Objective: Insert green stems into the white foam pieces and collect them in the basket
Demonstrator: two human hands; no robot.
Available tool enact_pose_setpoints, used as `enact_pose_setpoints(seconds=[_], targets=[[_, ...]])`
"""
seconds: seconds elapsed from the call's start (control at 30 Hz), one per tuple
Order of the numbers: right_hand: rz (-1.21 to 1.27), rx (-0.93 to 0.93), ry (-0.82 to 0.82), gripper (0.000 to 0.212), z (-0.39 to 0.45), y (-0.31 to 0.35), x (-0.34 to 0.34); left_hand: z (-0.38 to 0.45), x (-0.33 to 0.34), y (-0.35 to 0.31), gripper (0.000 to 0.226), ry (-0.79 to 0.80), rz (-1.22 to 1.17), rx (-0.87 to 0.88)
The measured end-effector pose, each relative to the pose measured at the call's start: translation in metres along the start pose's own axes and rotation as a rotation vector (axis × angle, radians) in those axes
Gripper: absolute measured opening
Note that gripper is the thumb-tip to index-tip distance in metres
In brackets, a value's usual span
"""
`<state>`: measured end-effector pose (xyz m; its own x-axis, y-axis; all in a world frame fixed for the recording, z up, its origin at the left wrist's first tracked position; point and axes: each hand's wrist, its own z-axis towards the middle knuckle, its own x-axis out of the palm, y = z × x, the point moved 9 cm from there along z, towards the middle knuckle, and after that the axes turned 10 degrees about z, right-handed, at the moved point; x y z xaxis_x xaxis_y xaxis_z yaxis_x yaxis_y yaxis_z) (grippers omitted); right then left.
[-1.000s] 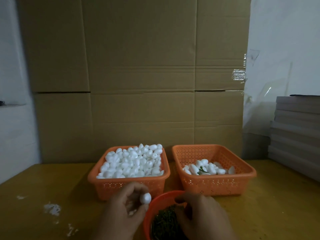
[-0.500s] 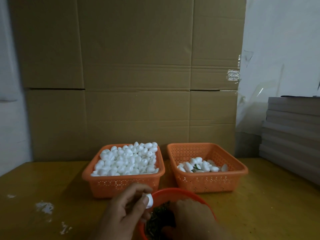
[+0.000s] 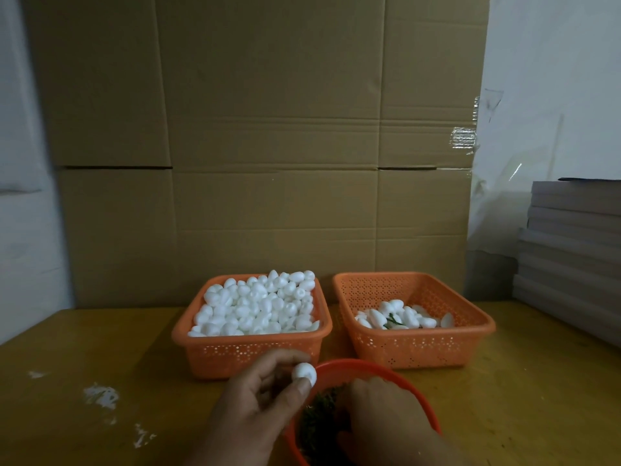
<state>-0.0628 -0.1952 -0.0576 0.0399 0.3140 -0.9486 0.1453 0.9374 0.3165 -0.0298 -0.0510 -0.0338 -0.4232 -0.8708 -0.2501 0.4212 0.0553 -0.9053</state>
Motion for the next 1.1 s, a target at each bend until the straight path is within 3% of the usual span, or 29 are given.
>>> enact_pose_setpoints(seconds=[0.1, 0.47, 0.57, 0.7, 0.9, 1.1], targets=[[-0.004, 0.003, -0.018, 0.020, -0.001, 0.000, 0.000, 0.001, -0.004, 0.001, 0.045, -0.028, 0.036, 0.019], [0.220, -0.100, -0.210, 0.024, -0.020, 0.008, -0.025, 0.000, 0.001, 0.011, 0.040, -0.013, -0.029, -0.080], [0.252, -0.099, -0.202, 0.009, -0.022, 0.006, -0.027, -0.002, 0.003, 0.007, 0.027, -0.019, -0.028, -0.080], [0.337, -0.118, -0.251, 0.023, -0.024, 0.004, -0.030, -0.004, 0.003, 0.000, 0.020, -0.014, -0.014, -0.064], [0.656, -0.136, -0.304, 0.006, -0.032, 0.008, -0.037, -0.004, 0.006, 0.005, 0.022, -0.009, -0.129, -0.139], [0.944, -0.249, -0.249, 0.012, -0.036, 0.020, -0.032, -0.003, 0.009, 0.014, 0.023, 0.002, -0.328, -0.232]])
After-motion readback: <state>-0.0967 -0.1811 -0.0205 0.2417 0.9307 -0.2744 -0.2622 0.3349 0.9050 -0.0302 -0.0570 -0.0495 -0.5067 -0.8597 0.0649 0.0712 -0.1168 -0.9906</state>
